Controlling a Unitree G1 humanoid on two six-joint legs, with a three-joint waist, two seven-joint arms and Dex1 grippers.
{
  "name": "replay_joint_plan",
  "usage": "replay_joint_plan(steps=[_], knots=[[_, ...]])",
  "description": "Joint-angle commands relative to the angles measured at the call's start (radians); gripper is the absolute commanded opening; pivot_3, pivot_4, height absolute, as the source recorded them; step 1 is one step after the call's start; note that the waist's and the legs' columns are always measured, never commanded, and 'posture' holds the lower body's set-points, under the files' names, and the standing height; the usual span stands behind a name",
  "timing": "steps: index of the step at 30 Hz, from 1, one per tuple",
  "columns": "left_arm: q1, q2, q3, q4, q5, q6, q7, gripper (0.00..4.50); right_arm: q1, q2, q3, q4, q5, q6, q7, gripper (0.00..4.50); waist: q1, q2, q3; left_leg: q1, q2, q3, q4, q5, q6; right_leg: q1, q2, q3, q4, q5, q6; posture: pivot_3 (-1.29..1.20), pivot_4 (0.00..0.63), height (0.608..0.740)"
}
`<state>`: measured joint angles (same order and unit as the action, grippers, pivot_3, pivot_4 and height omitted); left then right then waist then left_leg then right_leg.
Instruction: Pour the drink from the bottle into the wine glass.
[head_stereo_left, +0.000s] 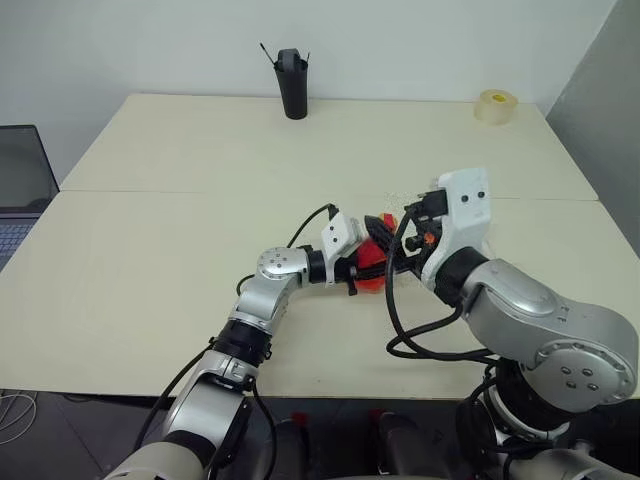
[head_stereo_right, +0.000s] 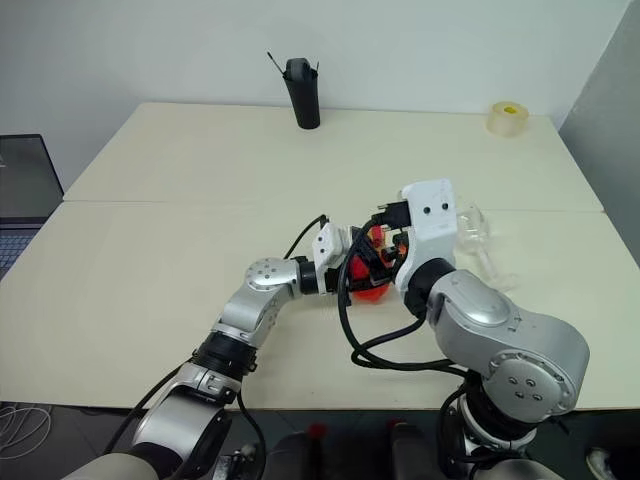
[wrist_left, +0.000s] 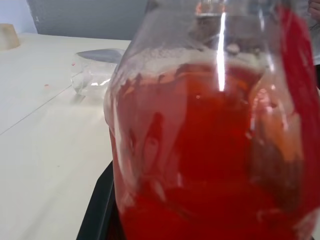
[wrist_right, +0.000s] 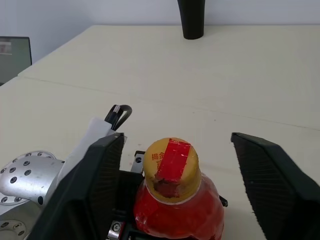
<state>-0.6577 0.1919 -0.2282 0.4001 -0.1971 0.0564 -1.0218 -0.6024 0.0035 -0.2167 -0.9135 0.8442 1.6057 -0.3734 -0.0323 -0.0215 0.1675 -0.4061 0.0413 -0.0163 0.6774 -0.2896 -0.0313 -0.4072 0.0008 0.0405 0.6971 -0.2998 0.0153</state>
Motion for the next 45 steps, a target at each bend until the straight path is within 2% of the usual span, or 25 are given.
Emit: replay_joint_plan(steps=[1,7,8,12,14,16,23,24,36,39,43,45], knots=[[-0.009,-0.011,0.015,-0.042,-0.011,-0.017,0.008,1.53,0.007,-0.004,-0.010,-0.010,0.019,0.009,0.002,2.38,0.000,0.000,0.000,0.000,0.000,0.000,0.000,0.000,0.000,0.000,0.000,0.000,0.000,0.000,0.000,0.00,0.150,0.740],[-0.004,-0.009,0.015,-0.046,-0.013,-0.017,0.010,1.53,0.008,-0.012,-0.005,0.005,0.034,0.009,0.001,0.23,-0.001,0.000,0.000,0.000,0.000,0.000,0.000,0.000,0.000,0.000,0.000,0.000,0.000,0.000,0.000,0.00,0.150,0.740],[-0.004,-0.009,0.015,-0.046,-0.013,-0.017,0.011,1.53,0.008,-0.014,-0.006,0.006,0.038,0.009,0.002,0.01,0.000,0.000,0.000,0.000,0.000,0.000,0.000,0.000,0.000,0.000,0.000,0.000,0.000,0.000,0.000,0.00,0.150,0.740],[-0.001,-0.007,0.016,-0.050,-0.012,-0.016,0.012,1.53,-0.009,-0.021,-0.012,0.007,0.051,0.009,0.009,0.00,0.000,0.000,0.000,0.000,0.000,0.000,0.000,0.000,0.000,0.000,0.000,0.000,0.000,0.000,0.000,0.00,0.150,0.740],[0.000,-0.004,0.017,-0.050,-0.011,-0.016,0.013,1.53,-0.025,-0.020,-0.022,0.003,0.062,0.009,0.010,0.37,0.000,0.000,0.000,0.000,0.000,0.000,0.000,0.000,0.000,0.000,0.000,0.000,0.000,0.000,0.000,0.00,0.150,0.740],[-0.001,0.000,0.018,-0.049,-0.009,-0.018,0.013,1.53,-0.042,-0.027,-0.031,0.002,0.071,0.009,0.010,0.93,0.000,0.000,0.000,0.000,0.000,0.000,0.000,0.000,0.000,0.000,0.000,0.000,0.000,0.000,0.000,0.00,0.150,0.740],[-0.002,0.006,0.018,-0.046,-0.008,-0.017,0.014,1.50,-0.065,-0.049,-0.046,0.018,0.103,0.009,0.004,3.34,0.000,0.000,0.000,0.000,0.000,0.000,0.000,0.000,0.000,0.000,0.000,0.000,0.000,0.000,0.000,0.00,0.150,0.740],[-0.001,0.006,0.017,-0.048,-0.008,-0.017,0.014,1.47,-0.054,-0.053,-0.038,0.021,0.111,0.009,-0.001,3.38,0.000,0.000,0.000,0.000,0.000,0.000,0.000,0.000,0.000,0.000,0.000,0.000,0.000,0.000,0.000,0.00,0.150,0.740],[0.000,0.008,0.015,-0.054,-0.007,-0.014,0.011,1.44,-0.003,-0.053,-0.019,0.054,0.171,0.009,-0.081,3.38,0.000,0.000,0.000,-0.001,0.000,0.000,0.000,0.000,0.000,0.000,0.000,0.000,-0.001,0.000,0.000,0.00,0.150,0.740],[0.001,0.007,0.015,-0.058,-0.008,-0.012,0.014,1.43,-0.003,-0.047,-0.022,0.060,0.178,0.009,-0.094,2.73,0.000,0.000,0.000,-0.001,0.000,0.000,0.000,0.000,0.000,0.000,0.000,0.000,-0.001,0.000,0.000,0.00,0.150,0.740],[0.002,0.007,0.016,-0.060,-0.009,-0.011,0.015,1.42,-0.006,-0.037,-0.031,0.069,0.179,0.009,-0.110,1.34,0.000,0.000,0.000,-0.001,0.000,0.000,0.000,0.000,0.000,0.000,0.000,0.000,-0.001,0.000,0.000,0.00,0.150,0.740],[0.002,0.008,0.017,-0.061,-0.010,-0.011,0.015,1.42,-0.009,-0.038,-0.032,0.072,0.182,0.009,-0.114,1.21,0.000,0.000,0.000,-0.001,0.000,0.000,0.000,0.000,0.000,0.000,0.000,0.000,-0.001,0.000,0.000,0.00,0.150,0.740]])
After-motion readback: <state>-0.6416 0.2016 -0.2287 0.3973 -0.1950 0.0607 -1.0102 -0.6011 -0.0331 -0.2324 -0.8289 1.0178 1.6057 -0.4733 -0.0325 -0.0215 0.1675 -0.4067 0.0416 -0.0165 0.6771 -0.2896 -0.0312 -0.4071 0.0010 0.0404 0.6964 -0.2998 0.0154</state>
